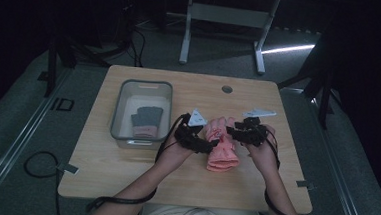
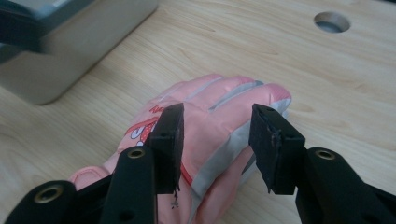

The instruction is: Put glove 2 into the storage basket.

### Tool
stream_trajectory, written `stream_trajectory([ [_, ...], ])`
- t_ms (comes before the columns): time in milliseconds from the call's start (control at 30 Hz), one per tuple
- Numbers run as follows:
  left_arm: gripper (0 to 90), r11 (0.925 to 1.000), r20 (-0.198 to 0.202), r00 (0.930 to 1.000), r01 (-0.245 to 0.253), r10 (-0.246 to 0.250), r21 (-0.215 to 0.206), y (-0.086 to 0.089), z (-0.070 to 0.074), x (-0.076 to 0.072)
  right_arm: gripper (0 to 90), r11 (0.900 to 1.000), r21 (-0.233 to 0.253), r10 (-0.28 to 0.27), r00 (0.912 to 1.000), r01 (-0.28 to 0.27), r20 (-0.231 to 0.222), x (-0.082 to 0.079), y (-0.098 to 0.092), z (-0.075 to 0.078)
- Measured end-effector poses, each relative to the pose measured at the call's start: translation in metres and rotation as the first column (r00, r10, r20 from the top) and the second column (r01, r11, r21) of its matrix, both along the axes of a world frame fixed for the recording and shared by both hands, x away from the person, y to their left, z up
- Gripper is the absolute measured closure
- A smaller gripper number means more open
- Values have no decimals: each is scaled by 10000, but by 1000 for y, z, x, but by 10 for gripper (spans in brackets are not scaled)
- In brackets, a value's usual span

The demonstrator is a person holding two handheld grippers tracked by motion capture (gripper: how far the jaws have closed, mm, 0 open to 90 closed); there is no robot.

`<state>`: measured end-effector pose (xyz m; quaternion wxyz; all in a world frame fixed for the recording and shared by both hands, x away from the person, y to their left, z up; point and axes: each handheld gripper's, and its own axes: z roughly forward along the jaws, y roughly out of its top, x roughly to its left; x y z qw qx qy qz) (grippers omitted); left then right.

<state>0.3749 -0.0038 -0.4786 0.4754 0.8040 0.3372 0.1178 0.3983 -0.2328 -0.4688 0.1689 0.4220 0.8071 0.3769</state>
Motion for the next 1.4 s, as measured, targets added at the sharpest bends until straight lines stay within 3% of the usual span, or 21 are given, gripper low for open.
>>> stream_trajectory([
  [100,153,9996,-983,9950,-219,200,-182,-6,-15,19,500,9995,215,222,9991,-215,-352,2,-4,-7],
  [200,200,9990,-1705,9845,-364,401,247,-11,-31,31,459,9990,187,407,9966,-395,-721,5,-5,-19],
  [267,200,9989,-2417,9695,-326,401,348,-11,-43,38,422,9987,241,471,9941,-450,-977,9,-6,-27],
  [300,200,9979,-2559,9654,-393,510,507,-12,-48,40,398,9986,170,519,9921,-503,-1143,11,-7,-30],
  [367,200,9979,-3075,9497,-482,589,424,-13,-57,44,377,9974,-107,692,9857,-717,-1537,16,-9,-37],
  [400,203,9982,-3200,9458,-452,553,391,-14,-62,46,374,9969,-147,740,9821,-777,-1735,18,-9,-41],
  [467,220,9985,-3633,9301,-519,543,163,-15,-70,49,375,9966,-85,783,9752,-819,-2071,22,-8,-49],
  [500,220,9986,-3840,9221,-520,471,-26,-14,-74,51,375,9970,88,772,9702,-773,-2298,24,-8,-53],
  [533,222,9980,-4167,9084,-539,358,-319,-12,-78,53,376,9969,357,773,9636,-705,-2560,27,-10,-57],
  [567,238,9972,-4237,9058,-401,99,-625,-11,-81,54,376,9957,635,825,9559,-672,-2820,29,-12,-60],
  [633,360,9959,-4450,8951,-134,-281,-898,-13,-81,56,389,9919,1109,940,9447,-619,-3142,32,-14,-66],
  [700,466,9954,-4403,8964,105,-518,-956,-13,-79,56,436,9889,1339,1058,9393,-649,-3264,34,-17,-68],
  [800,648,9955,-4294,9011,229,-604,-920,-14,-75,55,500,9903,1194,1055,9428,-708,-3161,32,-14,-65],
  [867,706,9969,-4080,9111,322,-589,-721,-15,-68,52,554,9913,1109,1004,9504,-704,-2944,29,-12,-62],
  [1067,746,9956,-3997,9134,489,-772,-804,-13,-58,47,572,9860,1496,1129,9540,-732,-2777,23,-14,-57],
  [1267,745,9962,-3499,9330,721,-844,-481,-9,-36,41,576,9810,1674,1350,9646,-980,-2265,16,-11,-40],
  [1333,745,9961,-3219,9427,790,-872,-387,-8,-28,38,578,9790,1722,1449,9672,-1095,-2088,14,-9,-33],
  [1400,746,9958,-3120,9457,843,-909,-346,-5,-21,36,580,9782,1649,1568,9691,-1259,-1904,12,-7,-27],
])
